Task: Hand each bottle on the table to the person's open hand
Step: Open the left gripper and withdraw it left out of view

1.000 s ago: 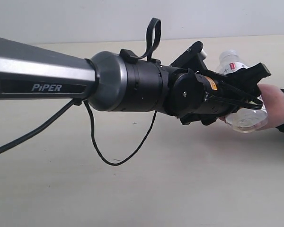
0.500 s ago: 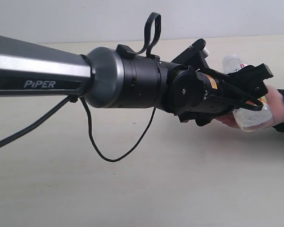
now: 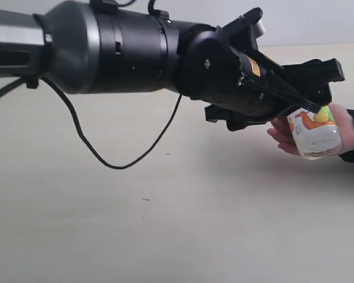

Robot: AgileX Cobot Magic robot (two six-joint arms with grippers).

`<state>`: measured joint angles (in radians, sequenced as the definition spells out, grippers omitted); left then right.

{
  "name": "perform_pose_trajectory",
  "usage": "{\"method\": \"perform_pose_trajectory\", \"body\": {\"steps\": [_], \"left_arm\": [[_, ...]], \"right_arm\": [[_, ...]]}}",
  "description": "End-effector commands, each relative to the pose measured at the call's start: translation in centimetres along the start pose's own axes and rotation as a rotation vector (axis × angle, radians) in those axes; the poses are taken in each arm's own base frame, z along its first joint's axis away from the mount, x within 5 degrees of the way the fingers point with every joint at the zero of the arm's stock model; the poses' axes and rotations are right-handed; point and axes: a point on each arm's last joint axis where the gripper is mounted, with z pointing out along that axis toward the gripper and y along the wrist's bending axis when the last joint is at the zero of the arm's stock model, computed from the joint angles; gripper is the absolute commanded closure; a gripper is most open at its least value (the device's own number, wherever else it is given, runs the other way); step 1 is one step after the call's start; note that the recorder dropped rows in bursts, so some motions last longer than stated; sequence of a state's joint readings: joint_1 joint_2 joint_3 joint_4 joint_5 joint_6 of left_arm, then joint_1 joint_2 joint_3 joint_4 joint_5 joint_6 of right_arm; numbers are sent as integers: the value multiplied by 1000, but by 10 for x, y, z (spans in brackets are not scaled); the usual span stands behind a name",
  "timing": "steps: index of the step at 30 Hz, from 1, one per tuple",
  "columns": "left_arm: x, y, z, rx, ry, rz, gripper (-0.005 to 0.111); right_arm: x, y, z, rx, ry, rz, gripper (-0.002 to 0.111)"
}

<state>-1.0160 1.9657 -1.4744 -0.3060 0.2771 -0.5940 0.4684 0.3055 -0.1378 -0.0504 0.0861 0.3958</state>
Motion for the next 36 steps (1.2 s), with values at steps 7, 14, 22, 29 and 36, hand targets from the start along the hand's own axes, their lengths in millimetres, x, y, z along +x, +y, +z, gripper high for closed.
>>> {"method": "perform_pose_trajectory", "body": {"steps": [7, 14, 22, 29, 36], "left_arm": [[-37, 11, -57, -88, 37, 272, 34], [-48, 24, -87, -114, 23, 301, 105], [-45, 57, -132, -196, -70, 391, 107], [-27, 98, -189, -179, -323, 362, 107], [6, 136, -245, -222, -496, 390, 107]], "right_arm": [[0, 0, -1, -1, -10, -4, 108], [0, 0, -1, -1, -10, -4, 108], [0, 0, -1, -1, -10, -4, 108], [0, 0, -1, -1, -10, -4, 108], [0, 0, -1, -1, -10, -4, 108]]}}
